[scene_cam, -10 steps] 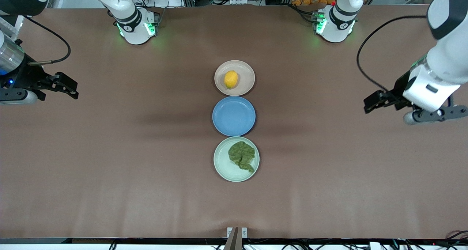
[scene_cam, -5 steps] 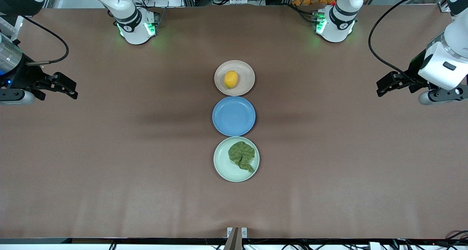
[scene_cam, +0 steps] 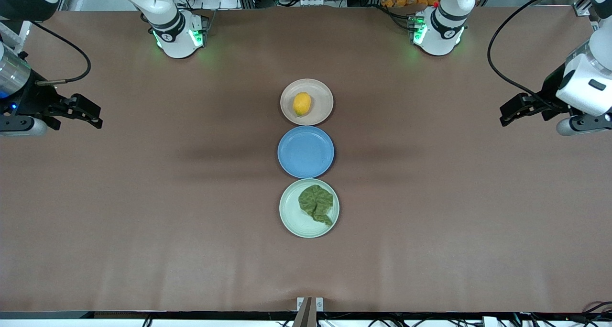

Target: Place lemon and lettuce in plates

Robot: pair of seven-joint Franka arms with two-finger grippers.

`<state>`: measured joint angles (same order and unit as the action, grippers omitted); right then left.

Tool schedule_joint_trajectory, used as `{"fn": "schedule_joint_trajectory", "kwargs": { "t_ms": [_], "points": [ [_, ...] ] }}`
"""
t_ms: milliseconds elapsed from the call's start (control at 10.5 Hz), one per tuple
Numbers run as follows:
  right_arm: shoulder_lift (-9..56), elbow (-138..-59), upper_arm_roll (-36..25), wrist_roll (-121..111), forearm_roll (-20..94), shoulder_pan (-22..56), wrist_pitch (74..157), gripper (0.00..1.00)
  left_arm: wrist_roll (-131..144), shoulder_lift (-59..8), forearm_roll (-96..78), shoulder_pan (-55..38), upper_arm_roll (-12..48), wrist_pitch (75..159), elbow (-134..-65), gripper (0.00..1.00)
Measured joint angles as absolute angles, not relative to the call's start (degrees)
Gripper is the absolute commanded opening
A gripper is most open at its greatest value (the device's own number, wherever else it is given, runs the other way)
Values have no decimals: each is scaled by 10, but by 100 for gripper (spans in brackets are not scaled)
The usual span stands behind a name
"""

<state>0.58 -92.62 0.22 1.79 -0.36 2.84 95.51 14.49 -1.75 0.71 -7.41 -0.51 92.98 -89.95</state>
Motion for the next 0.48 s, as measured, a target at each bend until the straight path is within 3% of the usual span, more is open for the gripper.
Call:
{"fn": "schedule_joint_trajectory", "kwargs": {
  "t_ms": [476],
  "points": [
    [2, -927, 2, 18, -3, 28, 960, 100, 132, -15, 7, -70, -5, 936, -901, 100]
  ]
}}
